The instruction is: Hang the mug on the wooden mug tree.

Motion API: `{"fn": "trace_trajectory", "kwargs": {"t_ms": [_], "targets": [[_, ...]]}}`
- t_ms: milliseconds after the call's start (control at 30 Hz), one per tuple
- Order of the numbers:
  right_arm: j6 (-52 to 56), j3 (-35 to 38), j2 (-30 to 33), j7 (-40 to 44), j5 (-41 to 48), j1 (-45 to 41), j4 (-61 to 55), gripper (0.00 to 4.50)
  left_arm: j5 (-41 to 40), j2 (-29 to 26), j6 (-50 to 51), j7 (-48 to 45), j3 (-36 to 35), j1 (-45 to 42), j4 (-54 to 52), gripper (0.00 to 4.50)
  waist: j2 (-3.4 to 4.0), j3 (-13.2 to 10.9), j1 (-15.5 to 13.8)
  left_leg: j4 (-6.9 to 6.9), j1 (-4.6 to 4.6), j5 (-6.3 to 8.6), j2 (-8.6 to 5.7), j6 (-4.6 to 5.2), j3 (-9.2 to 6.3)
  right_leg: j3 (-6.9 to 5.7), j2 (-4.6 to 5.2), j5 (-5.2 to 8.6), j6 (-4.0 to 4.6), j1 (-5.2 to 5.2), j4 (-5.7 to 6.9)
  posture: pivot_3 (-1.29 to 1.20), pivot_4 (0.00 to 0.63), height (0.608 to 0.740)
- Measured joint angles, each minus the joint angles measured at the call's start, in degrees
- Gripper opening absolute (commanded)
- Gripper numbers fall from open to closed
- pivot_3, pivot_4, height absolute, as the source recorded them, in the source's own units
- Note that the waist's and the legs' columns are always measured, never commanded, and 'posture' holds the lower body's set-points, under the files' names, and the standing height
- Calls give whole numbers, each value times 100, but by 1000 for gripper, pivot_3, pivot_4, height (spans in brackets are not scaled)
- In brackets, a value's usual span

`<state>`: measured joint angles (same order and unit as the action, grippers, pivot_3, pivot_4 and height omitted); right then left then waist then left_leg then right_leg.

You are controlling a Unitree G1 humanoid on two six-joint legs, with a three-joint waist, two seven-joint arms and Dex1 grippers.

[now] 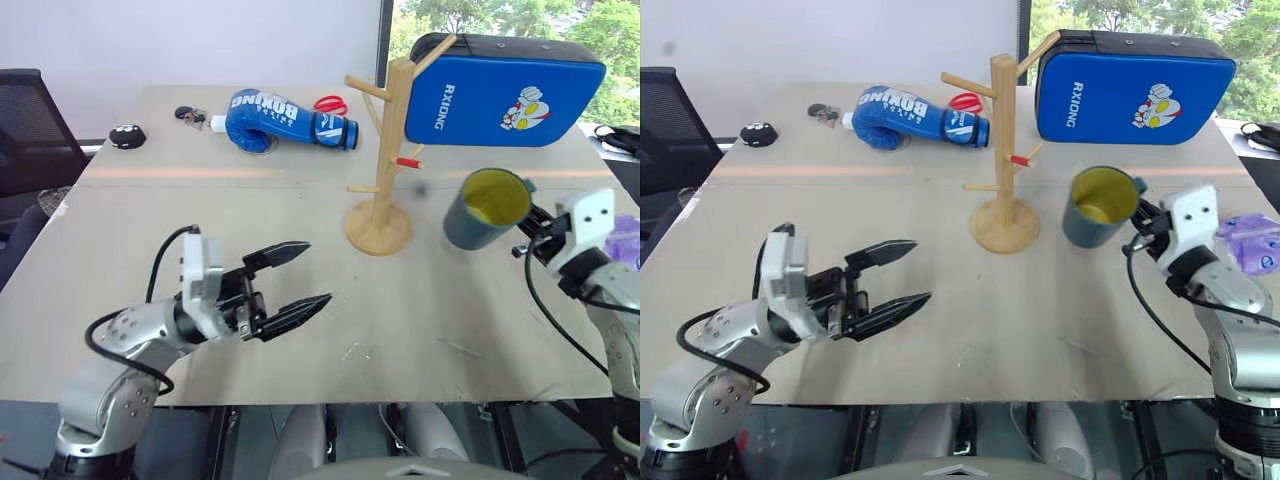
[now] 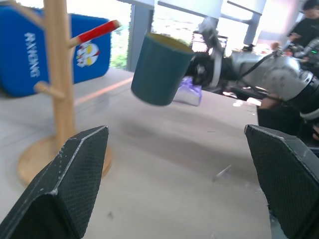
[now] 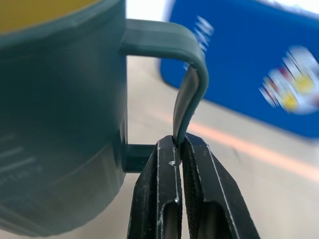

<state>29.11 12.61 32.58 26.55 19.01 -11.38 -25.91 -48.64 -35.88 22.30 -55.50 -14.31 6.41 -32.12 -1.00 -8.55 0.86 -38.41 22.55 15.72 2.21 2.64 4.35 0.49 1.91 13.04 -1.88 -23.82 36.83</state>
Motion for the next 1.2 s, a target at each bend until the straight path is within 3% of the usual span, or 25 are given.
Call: {"fn": "trace_trajectory", "kwargs": {"t_ms": [200, 467, 833, 1133, 1200], "targets": [[814, -851, 320, 72, -34, -1009, -461, 15, -99, 4, -165, -135, -460, 289, 195, 4500, -4, -1, -39, 0, 9, 0, -2, 0, -8, -14, 7, 2, 5, -1, -3, 0, 150, 740], [1611, -1332, 612, 157, -60, -1489, -807, 15, -104, 28, -168, -78, -544, 464, 159, 4500, -6, -3, -27, -1, 20, 0, -2, 0, -10, -18, 11, 2, 4, -6, -9, 0, 150, 740], [2310, -1833, 459, 9, -167, -2406, -763, 15, -103, 181, -253, 62, -540, 683, -59, 4500, -7, -3, -10, 0, 19, 0, -1, 0, -9, -21, 13, 1, 6, -9, -7, 0, 150, 740], [2461, -2463, 85, -64, -559, -2982, 239, 15, -422, 322, -543, -47, -860, 1017, -252, 4500, -7, -3, -14, 0, 28, 0, -1, 0, -7, -21, 15, 1, 7, -20, -6, 0, 150, 740], [2377, -2462, 73, 89, -543, -2980, 431, 868, -532, 321, -580, -95, -963, 1069, -318, 4500, -7, -3, -20, 0, 29, 0, -1, 0, -7, -23, 15, 1, 7, -20, -7, 0, 150, 740]]}}
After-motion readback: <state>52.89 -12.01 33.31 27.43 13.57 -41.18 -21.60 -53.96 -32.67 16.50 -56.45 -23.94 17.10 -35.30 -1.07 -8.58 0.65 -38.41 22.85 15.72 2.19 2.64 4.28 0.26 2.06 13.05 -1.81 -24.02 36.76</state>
